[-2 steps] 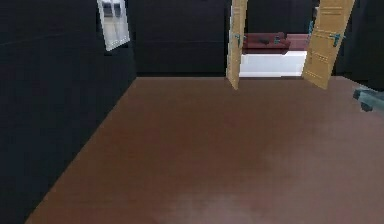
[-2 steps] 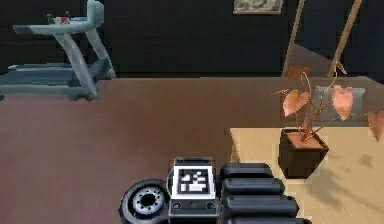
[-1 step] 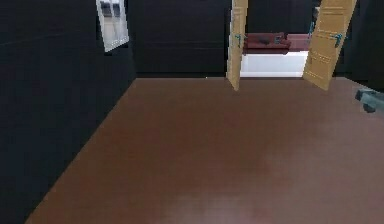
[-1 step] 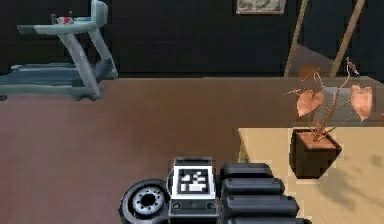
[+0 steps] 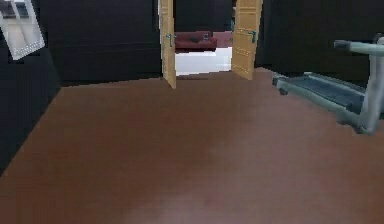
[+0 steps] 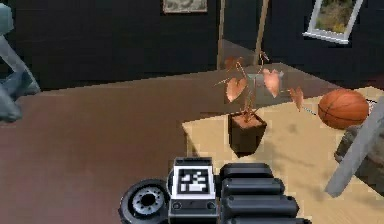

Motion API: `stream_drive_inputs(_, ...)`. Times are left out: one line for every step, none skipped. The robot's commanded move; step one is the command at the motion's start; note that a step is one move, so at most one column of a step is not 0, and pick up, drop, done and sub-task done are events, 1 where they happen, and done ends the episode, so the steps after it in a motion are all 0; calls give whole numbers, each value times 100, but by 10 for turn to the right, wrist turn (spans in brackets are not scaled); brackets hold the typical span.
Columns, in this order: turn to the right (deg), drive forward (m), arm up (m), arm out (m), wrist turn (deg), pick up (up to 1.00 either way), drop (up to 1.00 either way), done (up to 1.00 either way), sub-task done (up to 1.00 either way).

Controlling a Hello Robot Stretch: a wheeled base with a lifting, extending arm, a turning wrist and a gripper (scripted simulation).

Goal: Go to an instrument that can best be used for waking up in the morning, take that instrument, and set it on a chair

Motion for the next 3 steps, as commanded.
stream_drive_inputs(0,100,0,0,0,0,0,0,0)
stream_drive_inputs(0,100,0,0,0,0,0,0,0)
stream_drive_inputs(30,0,0,0,0,0,0,0,0)
